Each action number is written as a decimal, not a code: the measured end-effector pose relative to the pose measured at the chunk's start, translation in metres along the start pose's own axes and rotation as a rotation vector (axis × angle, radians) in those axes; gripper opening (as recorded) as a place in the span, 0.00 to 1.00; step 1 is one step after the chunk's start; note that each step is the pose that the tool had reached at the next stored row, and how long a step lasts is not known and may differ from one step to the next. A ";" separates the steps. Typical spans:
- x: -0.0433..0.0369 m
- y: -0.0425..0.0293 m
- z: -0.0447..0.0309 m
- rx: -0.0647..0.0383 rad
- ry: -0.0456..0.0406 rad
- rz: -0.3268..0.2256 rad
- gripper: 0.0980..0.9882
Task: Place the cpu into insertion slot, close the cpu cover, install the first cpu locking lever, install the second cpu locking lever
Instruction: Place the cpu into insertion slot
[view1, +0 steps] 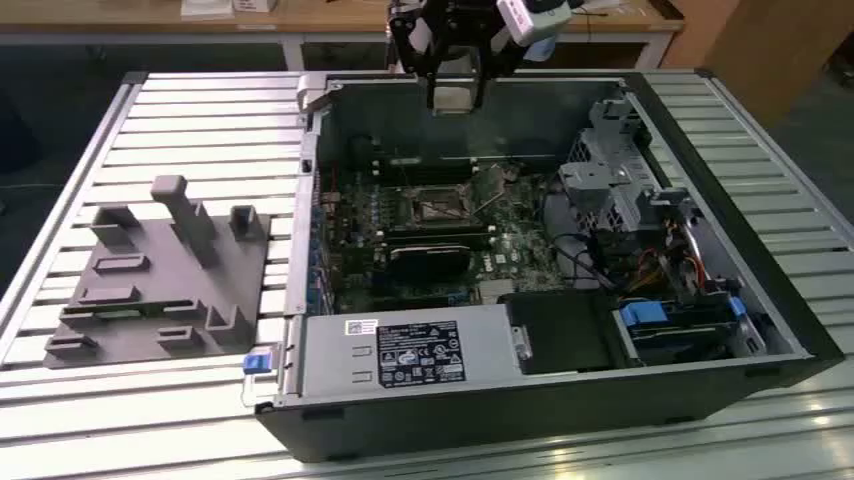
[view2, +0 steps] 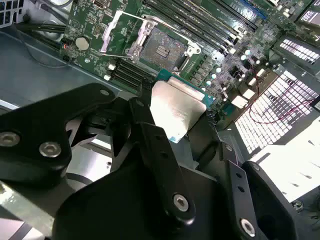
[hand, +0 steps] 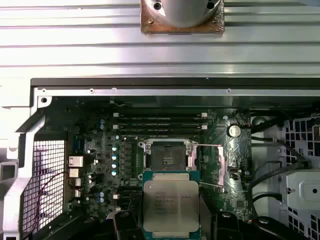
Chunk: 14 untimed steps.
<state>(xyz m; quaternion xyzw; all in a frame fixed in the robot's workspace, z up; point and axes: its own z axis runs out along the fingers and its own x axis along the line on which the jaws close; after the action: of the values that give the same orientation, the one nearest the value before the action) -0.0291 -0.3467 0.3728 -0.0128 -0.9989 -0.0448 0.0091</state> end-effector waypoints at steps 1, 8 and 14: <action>0.0000 0.0000 0.0000 0.000 0.0000 0.000 0.50; 0.0000 -0.0001 0.0009 0.000 0.0000 0.000 0.50; -0.0001 -0.0004 0.0045 0.000 0.0000 0.000 0.50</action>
<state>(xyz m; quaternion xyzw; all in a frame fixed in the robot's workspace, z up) -0.0291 -0.3467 0.3683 -0.0128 -0.9989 -0.0448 0.0091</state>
